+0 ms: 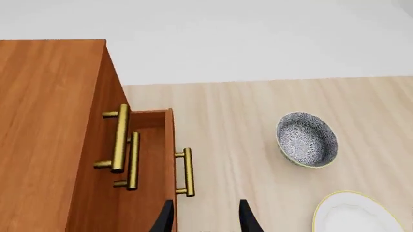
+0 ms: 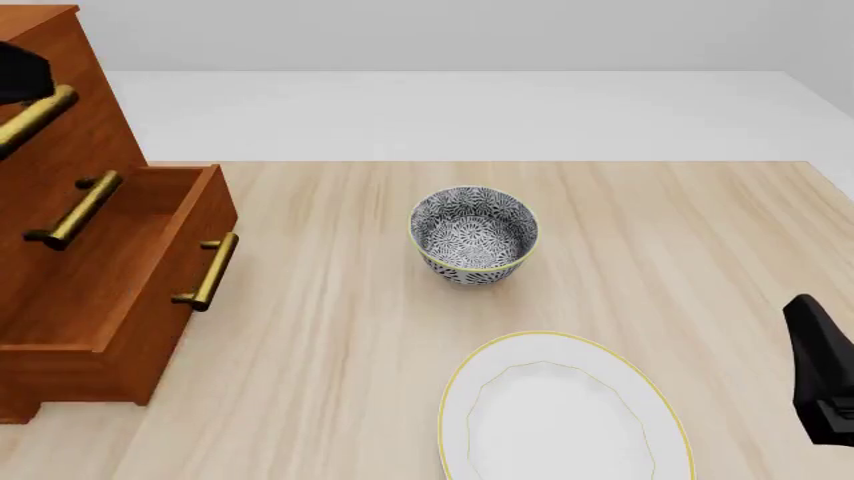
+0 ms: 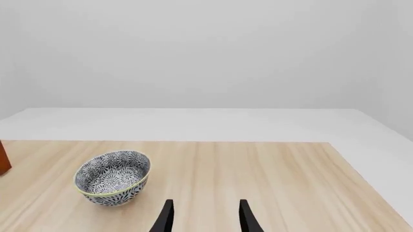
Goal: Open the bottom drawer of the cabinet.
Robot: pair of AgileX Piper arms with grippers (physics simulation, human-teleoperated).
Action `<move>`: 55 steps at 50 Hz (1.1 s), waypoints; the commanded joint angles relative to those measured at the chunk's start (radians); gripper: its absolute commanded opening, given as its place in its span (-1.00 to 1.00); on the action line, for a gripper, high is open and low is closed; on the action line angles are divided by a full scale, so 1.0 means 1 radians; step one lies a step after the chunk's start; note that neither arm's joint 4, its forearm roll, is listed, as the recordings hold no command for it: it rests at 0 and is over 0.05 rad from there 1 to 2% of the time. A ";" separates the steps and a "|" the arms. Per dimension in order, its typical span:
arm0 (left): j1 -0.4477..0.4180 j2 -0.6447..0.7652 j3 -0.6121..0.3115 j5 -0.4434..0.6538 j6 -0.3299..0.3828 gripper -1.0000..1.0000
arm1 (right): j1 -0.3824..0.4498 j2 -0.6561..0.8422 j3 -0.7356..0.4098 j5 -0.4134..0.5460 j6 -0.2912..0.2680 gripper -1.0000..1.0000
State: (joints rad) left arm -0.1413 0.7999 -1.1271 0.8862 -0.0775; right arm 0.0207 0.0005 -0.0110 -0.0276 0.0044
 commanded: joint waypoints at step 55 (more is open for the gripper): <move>0.168 0.231 0.297 -0.299 -0.028 1.00 | -0.001 0.000 0.001 -0.005 0.005 1.00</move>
State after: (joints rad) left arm 0.0180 0.9908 -0.8559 0.6279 -0.1107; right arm 0.0202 0.0003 -0.0117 -0.0316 0.0087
